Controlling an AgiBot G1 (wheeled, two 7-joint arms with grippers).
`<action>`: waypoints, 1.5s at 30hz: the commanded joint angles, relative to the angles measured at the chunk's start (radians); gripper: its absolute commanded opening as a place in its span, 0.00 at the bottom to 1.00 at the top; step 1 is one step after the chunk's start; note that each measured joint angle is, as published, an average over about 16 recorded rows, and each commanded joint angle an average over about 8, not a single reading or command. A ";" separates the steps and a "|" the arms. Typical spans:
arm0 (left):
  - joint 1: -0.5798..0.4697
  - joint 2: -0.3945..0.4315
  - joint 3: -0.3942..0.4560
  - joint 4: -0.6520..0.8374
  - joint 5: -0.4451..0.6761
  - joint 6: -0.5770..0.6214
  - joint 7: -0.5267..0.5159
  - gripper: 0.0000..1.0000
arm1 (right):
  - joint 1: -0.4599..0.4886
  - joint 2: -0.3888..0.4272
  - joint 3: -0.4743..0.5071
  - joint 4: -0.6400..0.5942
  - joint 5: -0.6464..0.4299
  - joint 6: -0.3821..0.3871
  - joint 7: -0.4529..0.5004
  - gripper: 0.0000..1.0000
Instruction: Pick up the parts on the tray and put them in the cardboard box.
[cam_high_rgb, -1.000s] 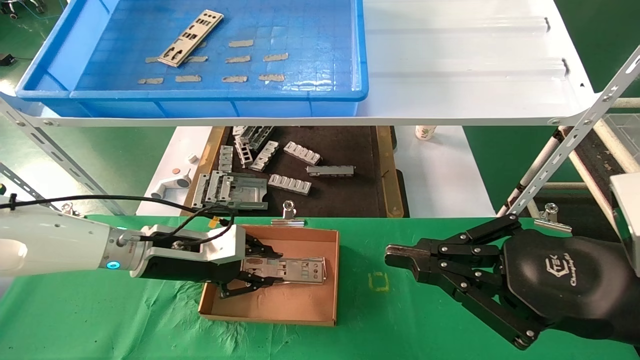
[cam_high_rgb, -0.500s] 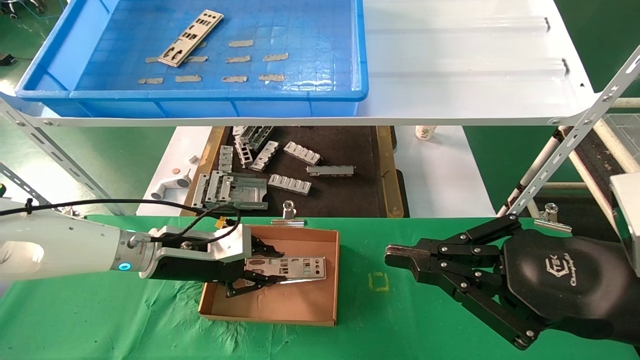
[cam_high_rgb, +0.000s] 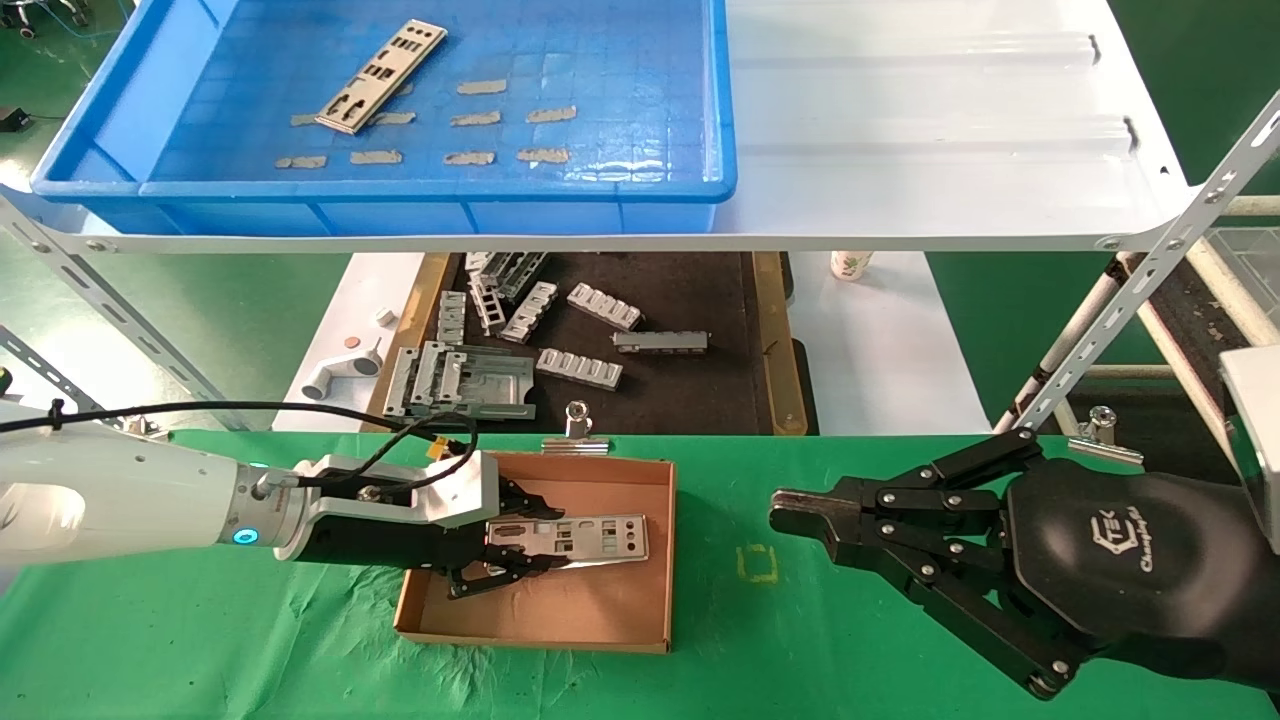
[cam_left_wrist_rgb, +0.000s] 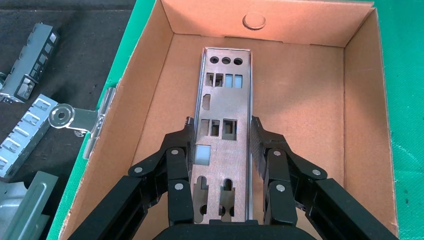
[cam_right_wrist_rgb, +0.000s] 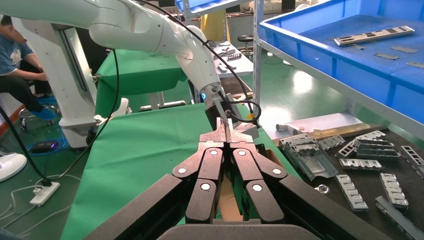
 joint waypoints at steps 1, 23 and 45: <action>-0.001 0.002 0.000 0.006 0.000 0.001 0.002 1.00 | 0.000 0.000 0.000 0.000 0.000 0.000 0.000 0.00; -0.035 -0.024 -0.029 0.033 -0.046 0.123 0.010 1.00 | 0.000 0.000 0.000 0.000 0.000 0.000 0.000 0.20; 0.078 -0.158 -0.192 -0.246 -0.164 0.196 -0.172 1.00 | 0.000 0.000 0.000 0.000 0.000 0.000 0.000 1.00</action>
